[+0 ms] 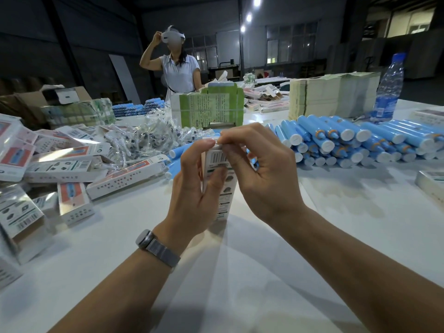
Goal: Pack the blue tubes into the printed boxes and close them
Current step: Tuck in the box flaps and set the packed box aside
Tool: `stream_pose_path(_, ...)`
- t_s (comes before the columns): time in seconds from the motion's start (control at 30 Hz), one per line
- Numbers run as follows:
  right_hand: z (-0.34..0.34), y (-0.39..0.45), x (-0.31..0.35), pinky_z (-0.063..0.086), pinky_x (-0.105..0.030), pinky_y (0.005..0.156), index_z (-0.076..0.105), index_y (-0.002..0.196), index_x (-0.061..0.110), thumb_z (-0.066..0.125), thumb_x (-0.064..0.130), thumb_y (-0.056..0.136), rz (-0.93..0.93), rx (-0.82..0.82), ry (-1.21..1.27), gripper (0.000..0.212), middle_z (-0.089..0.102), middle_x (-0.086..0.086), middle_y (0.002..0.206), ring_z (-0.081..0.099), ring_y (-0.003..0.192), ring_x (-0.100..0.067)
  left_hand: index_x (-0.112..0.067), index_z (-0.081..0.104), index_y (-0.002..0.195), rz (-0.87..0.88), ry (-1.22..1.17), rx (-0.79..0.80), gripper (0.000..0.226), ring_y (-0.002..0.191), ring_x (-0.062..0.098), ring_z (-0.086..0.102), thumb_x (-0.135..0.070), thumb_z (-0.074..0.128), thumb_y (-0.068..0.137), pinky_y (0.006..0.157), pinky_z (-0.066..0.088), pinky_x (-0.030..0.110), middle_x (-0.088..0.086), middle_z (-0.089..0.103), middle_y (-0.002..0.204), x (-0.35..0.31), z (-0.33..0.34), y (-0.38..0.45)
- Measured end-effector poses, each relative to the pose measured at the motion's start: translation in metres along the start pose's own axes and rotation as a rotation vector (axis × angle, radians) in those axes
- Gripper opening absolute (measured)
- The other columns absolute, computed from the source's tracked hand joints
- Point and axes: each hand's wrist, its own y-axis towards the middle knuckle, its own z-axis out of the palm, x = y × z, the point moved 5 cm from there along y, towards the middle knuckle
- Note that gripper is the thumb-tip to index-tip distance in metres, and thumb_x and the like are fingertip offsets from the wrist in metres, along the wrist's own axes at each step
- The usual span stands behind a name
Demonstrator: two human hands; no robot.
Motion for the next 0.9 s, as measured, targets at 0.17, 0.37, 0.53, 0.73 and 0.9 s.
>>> stream_pose_path(0.17, 0.001, -0.002, -0.004, 0.046, -0.022, 0.081, 0.065, 0.106, 0.014, 0.064, 0.018, 0.094, 0.102, -0.013, 0.057, 0.013, 0.068, 0.009, 0.1, 0.063, 0.096, -0.008, -0.033, 0.033, 0.125, 0.008, 0.0, -0.008, 0.033, 0.074, 0.008, 0.06, -0.018, 0.047, 0.099, 0.065, 0.045, 0.026, -0.024, 0.054, 0.103, 0.002, -0.001, 0.0)
stream_pose_path(0.37, 0.001, -0.003, -0.008, 0.049, -0.023, 0.077, 0.056, 0.101, 0.028, 0.068, 0.02, 0.091, 0.197, -0.005, 0.16, 0.018, 0.07, 0.012, 0.109, 0.065, 0.104, -0.007, -0.035, 0.033, 0.126, -0.006, 0.021, -0.028, 0.034, 0.076, 0.007, 0.062, -0.02, 0.048, 0.099, 0.065, 0.049, 0.027, -0.029, 0.055, 0.106, 0.004, -0.002, 0.0)
stream_pose_path(0.53, 0.003, -0.007, -0.012, 0.049, -0.026, 0.082, 0.065, 0.097, 0.018, 0.069, 0.019, 0.09, 0.191, 0.005, 0.143, 0.008, 0.069, 0.014, 0.114, 0.063, 0.111, -0.011, -0.031, 0.033, 0.125, 0.006, 0.004, -0.035, 0.029, 0.077, 0.002, 0.062, -0.022, 0.048, 0.101, 0.064, 0.048, 0.02, -0.029, 0.055, 0.107, 0.005, -0.002, 0.0)
stream_pose_path(0.73, 0.006, -0.008, -0.014, 0.048, -0.029, 0.089, 0.067, 0.098, 0.016, 0.068, 0.017, 0.09, 0.175, 0.028, 0.106, 0.008, 0.066, 0.017, 0.117, 0.06, 0.115, -0.011, -0.022, 0.035, 0.126, -0.008, -0.012, -0.044, 0.027, 0.073, 0.001, 0.061, -0.023, 0.048, 0.102, 0.061, 0.047, 0.021, -0.03, 0.055, 0.104, 0.005, -0.004, 0.001)
stream_pose_path(0.9, 0.01, -0.01, -0.013, 0.049, -0.034, 0.09, 0.064, 0.106, 0.013, 0.064, 0.018, 0.091, 0.147, 0.054, 0.006, 0.016, 0.065, 0.013, 0.125, 0.055, 0.116, -0.014, -0.024, 0.035, 0.126, -0.015, 0.0, -0.04, 0.027, 0.077, 0.002, 0.062, -0.038, 0.045, 0.104, 0.061, 0.047, 0.016, -0.03, 0.054, 0.106, 0.005, -0.003, 0.002)
